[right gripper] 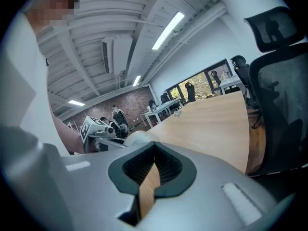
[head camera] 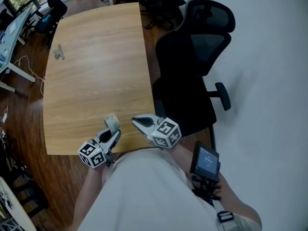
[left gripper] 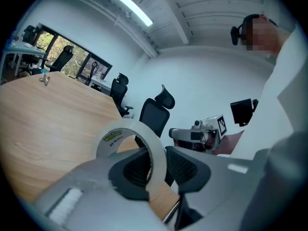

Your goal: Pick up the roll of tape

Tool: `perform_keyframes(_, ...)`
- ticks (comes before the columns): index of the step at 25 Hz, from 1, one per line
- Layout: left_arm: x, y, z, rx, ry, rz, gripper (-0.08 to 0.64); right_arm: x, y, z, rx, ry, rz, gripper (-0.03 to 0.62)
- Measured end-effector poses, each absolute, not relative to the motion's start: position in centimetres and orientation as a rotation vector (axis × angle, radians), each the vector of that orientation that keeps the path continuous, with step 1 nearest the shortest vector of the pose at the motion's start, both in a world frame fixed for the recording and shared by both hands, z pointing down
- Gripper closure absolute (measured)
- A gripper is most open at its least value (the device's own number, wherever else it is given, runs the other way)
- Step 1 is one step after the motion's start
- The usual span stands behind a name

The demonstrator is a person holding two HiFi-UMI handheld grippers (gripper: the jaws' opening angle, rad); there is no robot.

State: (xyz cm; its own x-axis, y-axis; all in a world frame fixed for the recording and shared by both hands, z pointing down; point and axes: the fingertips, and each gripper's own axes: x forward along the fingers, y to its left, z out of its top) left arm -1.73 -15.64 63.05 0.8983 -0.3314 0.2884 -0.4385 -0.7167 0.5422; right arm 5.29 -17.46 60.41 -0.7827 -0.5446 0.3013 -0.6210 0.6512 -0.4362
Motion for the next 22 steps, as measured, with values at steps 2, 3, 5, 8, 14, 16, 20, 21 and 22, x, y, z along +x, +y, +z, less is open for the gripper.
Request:
perform_keyframes(2,-1.2,-14.8,62.4,2.415,-0.538,0.165,0.448,5.9,-16.8,59.7,0.961,-2.731,0.781,0.584)
perform_keyframes(3,-0.9,-14.5,62.1,2.412,-0.537,0.144,0.448,6.2,-16.5,59.5,0.96,-2.734,0.772,0.584)
perform_keyframes(5,-0.5,-14.2,62.0,2.419,-0.54,0.128,0.448,6.8,-16.1,59.3,0.959,-2.74,0.762,0.584)
perform_keyframes(8,-0.5,-14.4,61.8,2.43,-0.552,0.126,0.448,7.2,-15.7,59.2,0.965,-2.746,0.755,0.584)
perform_keyframes(14,0.8,-15.3,60.3,2.461,-0.562,0.061,0.448,8.7,-15.9,59.1,0.988,-2.755,0.707,0.584)
perform_keyframes(16,1.0,-15.5,59.9,2.464,-0.574,0.045,0.448,8.9,-16.1,58.9,0.982,-2.764,0.705,0.584)
perform_keyframes(20,1.4,-15.6,59.3,2.472,-0.6,0.026,0.448,9.1,-16.0,58.8,0.957,-2.781,0.703,0.584)
perform_keyframes(21,1.5,-15.5,59.2,2.472,-0.608,0.028,0.448,9.1,-15.9,58.9,0.951,-2.783,0.705,0.584)
perform_keyframes(22,1.4,-15.5,59.2,2.472,-0.617,0.029,0.448,9.0,-15.8,59.0,0.945,-2.786,0.707,0.584)
